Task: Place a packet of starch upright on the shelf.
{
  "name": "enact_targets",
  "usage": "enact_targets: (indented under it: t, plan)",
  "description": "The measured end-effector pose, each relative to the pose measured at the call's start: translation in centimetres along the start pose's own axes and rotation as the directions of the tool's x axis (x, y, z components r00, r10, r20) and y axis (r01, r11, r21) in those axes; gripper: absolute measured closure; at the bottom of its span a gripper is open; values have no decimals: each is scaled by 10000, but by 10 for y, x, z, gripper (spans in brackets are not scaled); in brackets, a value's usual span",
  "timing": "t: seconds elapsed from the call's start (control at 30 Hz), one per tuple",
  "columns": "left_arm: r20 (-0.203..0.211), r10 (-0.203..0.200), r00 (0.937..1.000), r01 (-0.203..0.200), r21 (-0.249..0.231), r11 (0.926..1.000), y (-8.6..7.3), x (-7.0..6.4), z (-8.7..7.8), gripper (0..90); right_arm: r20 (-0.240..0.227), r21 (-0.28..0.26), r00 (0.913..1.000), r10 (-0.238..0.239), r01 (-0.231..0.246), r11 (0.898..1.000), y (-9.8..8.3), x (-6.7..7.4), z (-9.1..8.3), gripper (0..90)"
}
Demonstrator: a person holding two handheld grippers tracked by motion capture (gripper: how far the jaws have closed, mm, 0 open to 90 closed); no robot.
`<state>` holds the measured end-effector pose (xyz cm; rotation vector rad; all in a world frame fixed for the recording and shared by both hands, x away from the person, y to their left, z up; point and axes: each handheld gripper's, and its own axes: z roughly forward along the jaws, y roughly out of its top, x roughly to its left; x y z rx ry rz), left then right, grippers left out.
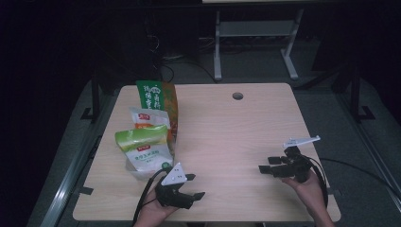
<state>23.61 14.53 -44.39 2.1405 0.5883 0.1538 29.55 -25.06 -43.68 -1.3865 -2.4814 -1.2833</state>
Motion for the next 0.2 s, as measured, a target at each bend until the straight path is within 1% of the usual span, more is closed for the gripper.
enact_targets:
  t: [0.03, 0.07, 0.17, 0.2]
  plan:
    - [7, 6, 10000, -6, -3, 10000, 0, 0, 0, 306, 11, 12, 10000, 95, -95, 10000, -2, 1, 0, 319]
    - [1, 119, 9999, -119, 83, 9999, 0, 0, 0, 306, 14, -22, 10000, 28, -28, 10000, -4, 1, 0, 319]
    - [-6, 133, 9999, -133, 81, 9999, 0, 0, 0, 306, 64, -76, 10000, -11, 11, 10000, -9, 4, 0, 310]
    - [2, 28, 10000, -28, -7, 10000, 0, 0, 1, 306, 94, -84, 10000, 3, -3, 10000, -9, 5, -1, 303]
